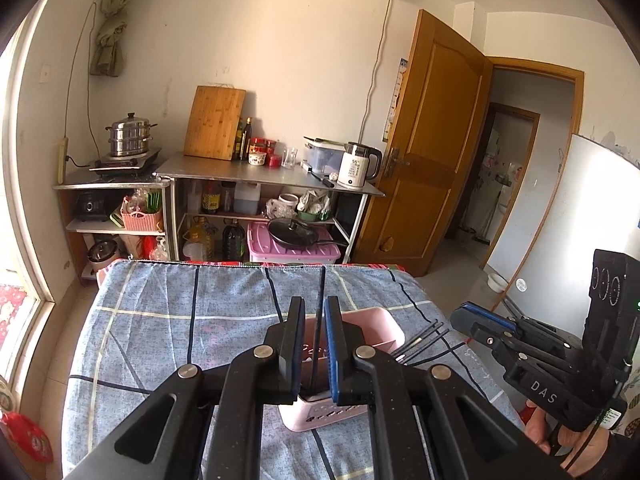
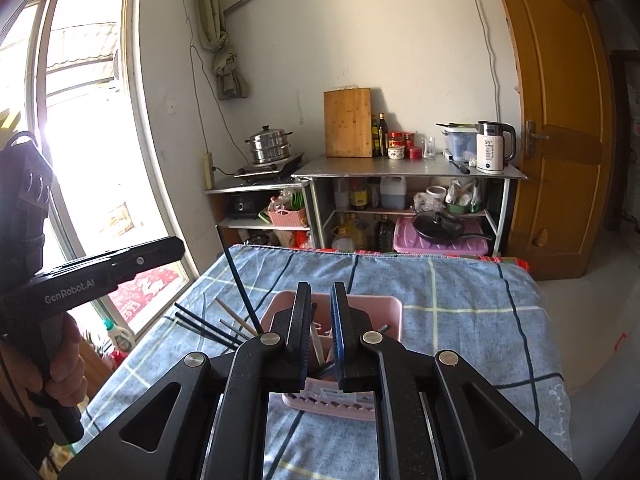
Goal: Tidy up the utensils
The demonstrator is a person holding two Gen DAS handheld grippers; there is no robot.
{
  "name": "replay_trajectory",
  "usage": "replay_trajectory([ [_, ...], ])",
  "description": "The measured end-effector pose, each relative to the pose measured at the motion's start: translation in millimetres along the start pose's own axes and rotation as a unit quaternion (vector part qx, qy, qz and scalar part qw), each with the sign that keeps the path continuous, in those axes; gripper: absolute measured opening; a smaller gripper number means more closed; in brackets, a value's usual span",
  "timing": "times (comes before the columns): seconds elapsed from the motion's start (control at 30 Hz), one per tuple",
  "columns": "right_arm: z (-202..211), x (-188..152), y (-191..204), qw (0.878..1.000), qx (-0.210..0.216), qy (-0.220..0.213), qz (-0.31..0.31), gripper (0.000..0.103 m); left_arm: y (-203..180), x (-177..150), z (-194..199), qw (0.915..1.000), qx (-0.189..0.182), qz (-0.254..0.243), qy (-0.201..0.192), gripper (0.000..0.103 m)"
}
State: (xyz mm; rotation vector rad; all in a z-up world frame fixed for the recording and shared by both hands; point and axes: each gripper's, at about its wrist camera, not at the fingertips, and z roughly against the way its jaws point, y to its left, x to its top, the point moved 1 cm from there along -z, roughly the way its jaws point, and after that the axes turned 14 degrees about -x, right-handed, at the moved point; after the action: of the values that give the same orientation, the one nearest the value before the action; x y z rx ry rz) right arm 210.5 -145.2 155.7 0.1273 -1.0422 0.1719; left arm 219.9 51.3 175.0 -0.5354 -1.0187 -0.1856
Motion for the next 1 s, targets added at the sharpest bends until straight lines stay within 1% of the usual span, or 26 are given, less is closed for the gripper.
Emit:
replay_trajectory([
  [0.2,20,-13,-7,1.0,-0.001,-0.003,-0.005,0.014,-16,-18,26,0.9999,0.003,-0.005,-0.014,0.01],
  [0.3,31,-23,-11,1.0,-0.004,-0.003,-0.008,0.016,-24,-35,37,0.9998,0.006,0.0,-0.019,0.016],
  [0.37,40,-33,-12,1.0,-0.007,-0.003,-0.008,0.017,-28,-44,42,0.9998,0.01,0.001,-0.02,0.018],
  [0.47,52,-47,-13,1.0,-0.009,-0.001,-0.009,0.02,-37,-63,48,0.9998,0.014,0.006,-0.017,0.018],
  [0.63,68,-68,-13,1.0,-0.01,0.004,-0.009,0.024,-50,-91,55,0.9995,0.03,-0.004,-0.008,0.018],
  [0.87,87,-91,-10,1.0,-0.013,0.007,-0.004,0.025,-66,-123,63,0.9988,0.047,-0.014,-0.002,0.018],
  [1.0,93,-104,-7,1.0,-0.013,0.009,0.0,0.026,-74,-140,68,0.9988,0.046,-0.014,-0.003,0.018],
])
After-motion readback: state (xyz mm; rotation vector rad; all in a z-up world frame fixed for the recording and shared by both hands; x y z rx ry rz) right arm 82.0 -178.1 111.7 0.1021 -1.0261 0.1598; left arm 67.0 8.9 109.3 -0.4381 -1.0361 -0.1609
